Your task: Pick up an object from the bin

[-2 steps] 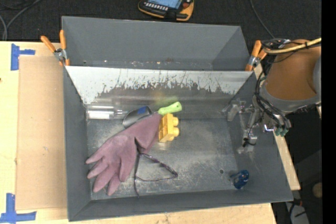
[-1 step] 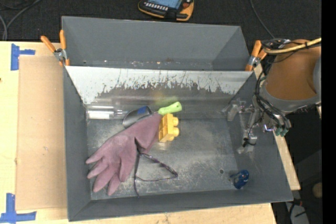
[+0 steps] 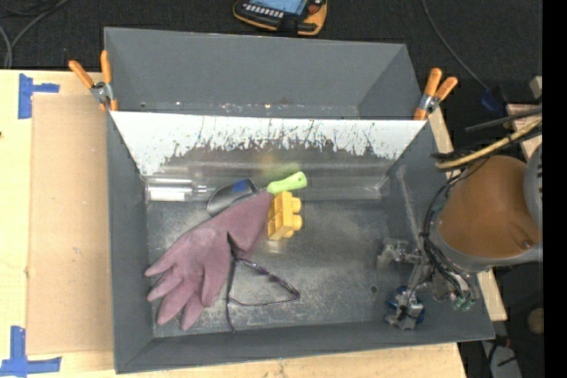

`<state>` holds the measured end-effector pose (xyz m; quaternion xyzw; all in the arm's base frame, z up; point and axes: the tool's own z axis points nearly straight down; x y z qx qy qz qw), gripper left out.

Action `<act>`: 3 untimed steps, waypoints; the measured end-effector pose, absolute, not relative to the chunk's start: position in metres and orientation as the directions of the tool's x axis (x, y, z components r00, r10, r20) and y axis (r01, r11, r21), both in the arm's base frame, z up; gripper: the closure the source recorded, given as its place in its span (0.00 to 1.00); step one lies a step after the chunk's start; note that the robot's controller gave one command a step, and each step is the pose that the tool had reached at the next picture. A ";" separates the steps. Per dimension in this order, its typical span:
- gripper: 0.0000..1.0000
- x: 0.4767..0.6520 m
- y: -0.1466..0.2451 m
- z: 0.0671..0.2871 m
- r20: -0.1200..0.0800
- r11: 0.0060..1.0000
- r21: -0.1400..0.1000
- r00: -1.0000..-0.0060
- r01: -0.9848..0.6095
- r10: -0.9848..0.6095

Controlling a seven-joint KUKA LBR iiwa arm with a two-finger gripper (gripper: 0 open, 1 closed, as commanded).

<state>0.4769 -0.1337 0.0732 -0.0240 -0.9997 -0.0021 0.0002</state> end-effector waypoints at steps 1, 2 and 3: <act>1.00 0.515 -0.119 0.070 -0.012 0.988 0.000 -0.988 0.153 0.153; 1.00 0.515 -0.119 0.070 -0.012 0.988 0.000 -0.988 0.152 0.152; 1.00 0.513 -0.117 0.162 -0.006 0.986 0.001 -0.986 0.165 0.165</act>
Offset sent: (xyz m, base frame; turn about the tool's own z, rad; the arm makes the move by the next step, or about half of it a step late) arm 0.0000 0.0000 0.0000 0.0000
